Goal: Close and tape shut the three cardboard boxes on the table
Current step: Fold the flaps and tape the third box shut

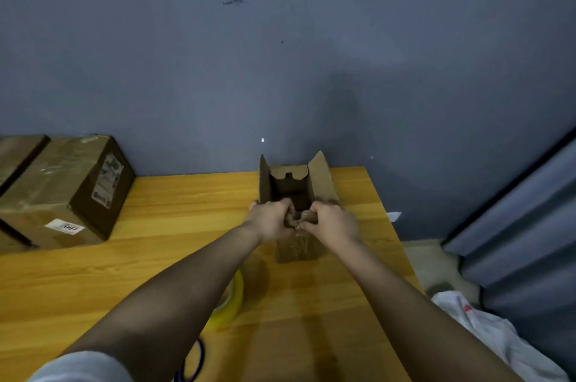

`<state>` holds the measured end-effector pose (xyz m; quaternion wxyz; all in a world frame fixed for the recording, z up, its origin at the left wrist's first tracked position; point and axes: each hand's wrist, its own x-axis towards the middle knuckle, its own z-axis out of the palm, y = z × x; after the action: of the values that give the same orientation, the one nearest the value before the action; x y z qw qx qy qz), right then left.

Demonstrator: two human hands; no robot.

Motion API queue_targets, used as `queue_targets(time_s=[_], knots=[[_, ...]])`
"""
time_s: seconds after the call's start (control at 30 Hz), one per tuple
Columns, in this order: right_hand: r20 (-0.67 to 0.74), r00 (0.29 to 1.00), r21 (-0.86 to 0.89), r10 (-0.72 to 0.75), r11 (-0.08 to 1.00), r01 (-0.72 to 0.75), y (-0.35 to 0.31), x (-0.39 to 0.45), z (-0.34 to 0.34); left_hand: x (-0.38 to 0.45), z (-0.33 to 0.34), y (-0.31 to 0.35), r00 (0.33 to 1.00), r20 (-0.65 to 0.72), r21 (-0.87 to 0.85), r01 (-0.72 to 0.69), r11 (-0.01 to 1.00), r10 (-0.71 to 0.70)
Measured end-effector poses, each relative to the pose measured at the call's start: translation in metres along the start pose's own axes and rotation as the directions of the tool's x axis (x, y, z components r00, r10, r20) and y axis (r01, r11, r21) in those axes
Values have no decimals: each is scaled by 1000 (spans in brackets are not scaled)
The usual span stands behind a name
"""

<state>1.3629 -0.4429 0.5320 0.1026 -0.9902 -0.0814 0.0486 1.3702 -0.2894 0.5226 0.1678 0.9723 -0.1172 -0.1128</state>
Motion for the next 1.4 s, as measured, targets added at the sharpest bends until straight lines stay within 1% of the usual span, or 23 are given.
queue_targets(time_s=[0.13,0.2,0.33,0.43,0.47,0.57,0.7,0.8,0.87,0.9,1.0,1.07,1.17,1.27,1.4], knots=[[-78,996,-16,-40,999,39,2,-6,4,-2,6,-1,999,-33,144,0,990,5],[-107,993,14,-48,999,49,2,-8,6,-3,7,-1,999,-46,147,9,989,-2],[-101,994,86,-27,996,36,7,-9,10,-4,5,-4,1000,-15,45,-9,999,10],[-86,996,109,-18,994,27,11,-7,13,-5,3,-10,1000,-20,-147,17,989,-21],[-84,996,111,-20,993,29,12,-7,13,-5,3,-10,999,-36,-167,29,985,-35],[-82,996,104,-19,994,28,10,-7,13,-4,7,-7,997,-67,-119,35,992,-44],[-87,996,89,1,996,7,8,-8,16,-5,6,-4,998,-56,-127,22,992,-30],[-90,996,119,-11,993,22,9,-9,17,-7,2,-4,999,-34,-114,-5,993,1],[-80,996,160,-40,986,53,13,-9,16,-10,2,-4,998,-51,-120,-31,992,25],[-79,996,188,-51,980,65,16,-9,16,-12,3,-5,996,-83,-153,-28,988,15],[-91,995,296,-33,953,59,19,-9,15,-14,4,-7,977,-193,-271,33,962,-88],[-93,995,356,-34,932,65,17,-10,13,-14,3,-5,971,-201,-310,65,949,-132],[-85,996,418,-39,906,71,13,-7,11,-14,1,-3,969,-188,-349,88,933,-162],[-46,999,468,15,884,8,10,-2,11,-12,-1,-2,971,-173,-356,94,930,-165],[56,989,540,139,829,-147,4,6,11,-9,1,5,964,-156,-360,149,921,-217]])
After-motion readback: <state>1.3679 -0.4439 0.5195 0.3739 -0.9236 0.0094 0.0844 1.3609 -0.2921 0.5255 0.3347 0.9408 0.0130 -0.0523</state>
